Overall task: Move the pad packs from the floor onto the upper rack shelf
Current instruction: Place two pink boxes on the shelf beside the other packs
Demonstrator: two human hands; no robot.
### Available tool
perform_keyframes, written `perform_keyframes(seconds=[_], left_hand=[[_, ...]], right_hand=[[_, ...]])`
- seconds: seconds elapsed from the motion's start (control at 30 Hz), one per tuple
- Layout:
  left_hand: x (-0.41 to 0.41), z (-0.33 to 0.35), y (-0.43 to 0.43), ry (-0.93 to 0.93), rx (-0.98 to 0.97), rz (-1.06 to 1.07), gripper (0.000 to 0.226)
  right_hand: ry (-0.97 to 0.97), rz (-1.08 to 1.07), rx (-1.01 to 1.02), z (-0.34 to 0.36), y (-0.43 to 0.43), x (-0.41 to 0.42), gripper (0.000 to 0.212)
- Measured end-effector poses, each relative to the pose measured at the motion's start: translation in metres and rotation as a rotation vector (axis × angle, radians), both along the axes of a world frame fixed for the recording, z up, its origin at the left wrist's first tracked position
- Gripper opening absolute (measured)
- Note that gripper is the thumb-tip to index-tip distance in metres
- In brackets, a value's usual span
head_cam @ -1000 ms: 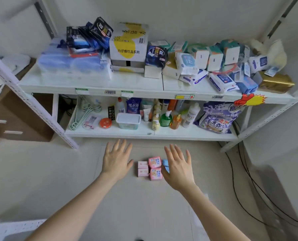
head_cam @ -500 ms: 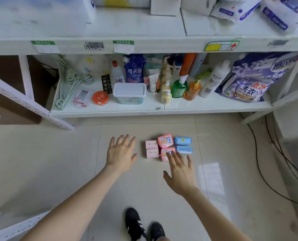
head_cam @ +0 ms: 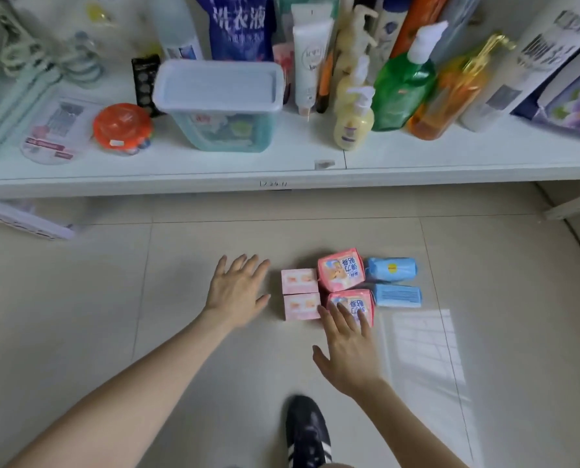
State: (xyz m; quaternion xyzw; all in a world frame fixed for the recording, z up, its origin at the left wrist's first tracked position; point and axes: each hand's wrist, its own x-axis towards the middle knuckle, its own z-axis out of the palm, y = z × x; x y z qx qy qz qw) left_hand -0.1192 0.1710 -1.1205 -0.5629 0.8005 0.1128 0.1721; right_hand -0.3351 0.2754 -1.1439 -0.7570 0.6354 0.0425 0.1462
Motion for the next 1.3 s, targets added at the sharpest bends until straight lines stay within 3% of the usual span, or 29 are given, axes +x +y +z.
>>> perform_keyframes(seconds=[0.23,0.5,0.73,0.87,1.03,1.3], left_hand=[[-0.006,-0.101,-0.032,-0.003,0.011,-0.12,0.073],[-0.011,-0.162,-0.044,0.042,0.039,-0.223,0.075],[-0.012,-0.182,-0.047,0.071,0.039,-0.23,0.075],[-0.017,-0.182,-0.051,0.088,0.067,-0.205,0.087],[-0.025,-0.192,-0.057,0.166,0.063,-0.165,0.074],[-0.015,-0.193,-0.054,0.343,0.064,0.028,0.065]], right_hand=[[0.044,0.079,-0.03,-0.097,-0.018,0.004,0.082],[0.061,0.135,-0.051,-0.155,-0.026,0.006,0.091],[0.057,0.119,-0.117,-0.18,-0.024,0.007,0.082],[0.063,0.124,-0.188,-0.187,-0.022,0.007,0.077],[0.055,0.095,-0.284,-0.188,-0.027,0.007,0.063],[0.009,0.036,-0.19,-0.172,-0.028,0.01,0.054]])
